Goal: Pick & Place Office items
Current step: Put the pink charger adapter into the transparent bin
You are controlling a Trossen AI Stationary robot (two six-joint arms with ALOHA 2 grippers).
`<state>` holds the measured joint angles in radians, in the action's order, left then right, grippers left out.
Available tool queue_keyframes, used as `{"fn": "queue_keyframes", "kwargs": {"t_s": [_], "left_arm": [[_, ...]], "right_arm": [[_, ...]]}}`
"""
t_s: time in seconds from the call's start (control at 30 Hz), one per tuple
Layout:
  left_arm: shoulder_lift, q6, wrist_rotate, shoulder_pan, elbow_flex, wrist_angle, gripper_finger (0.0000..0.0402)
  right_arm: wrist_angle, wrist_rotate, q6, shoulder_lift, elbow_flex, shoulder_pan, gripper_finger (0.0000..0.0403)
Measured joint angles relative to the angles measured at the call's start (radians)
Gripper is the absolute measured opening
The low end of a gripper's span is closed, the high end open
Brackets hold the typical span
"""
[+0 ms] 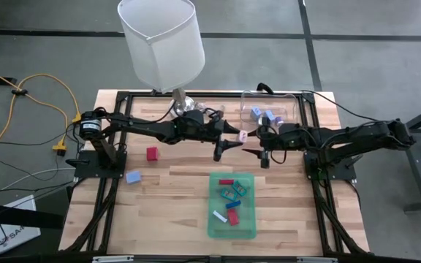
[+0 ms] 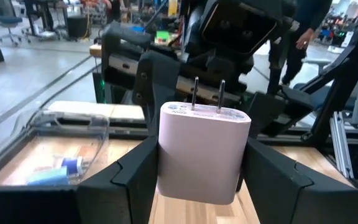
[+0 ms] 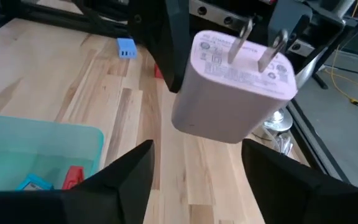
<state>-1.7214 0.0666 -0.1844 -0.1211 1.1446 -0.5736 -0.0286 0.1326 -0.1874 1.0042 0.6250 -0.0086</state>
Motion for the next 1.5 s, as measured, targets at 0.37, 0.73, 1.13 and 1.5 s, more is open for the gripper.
{"fn": "queue_keyframes", "kwargs": {"t_s": [0.37, 0.73, 1.13, 1.5], "left_arm": [[0.000, -0.052, 0.000, 0.000, 0.000, -0.057, 0.0196], [0.000, -0.097, 0.007, 0.000, 0.001, -0.074, 0.0196], [0.000, -0.100, 0.006, 0.000, 0.002, -0.090, 0.0196], [0.002, -0.099, 0.006, 0.000, 0.002, -0.095, 0.0196]], "right_arm": [[-0.090, 0.051, 0.000, 0.000, 0.000, 0.000, 0.0236], [-0.149, 0.051, 0.000, 0.001, 0.000, 0.000, 0.0236], [-0.173, 0.048, 0.000, 0.001, 0.000, 0.000, 0.0219], [-0.210, 0.044, 0.002, 0.001, -0.002, 0.000, 0.0205]]}}
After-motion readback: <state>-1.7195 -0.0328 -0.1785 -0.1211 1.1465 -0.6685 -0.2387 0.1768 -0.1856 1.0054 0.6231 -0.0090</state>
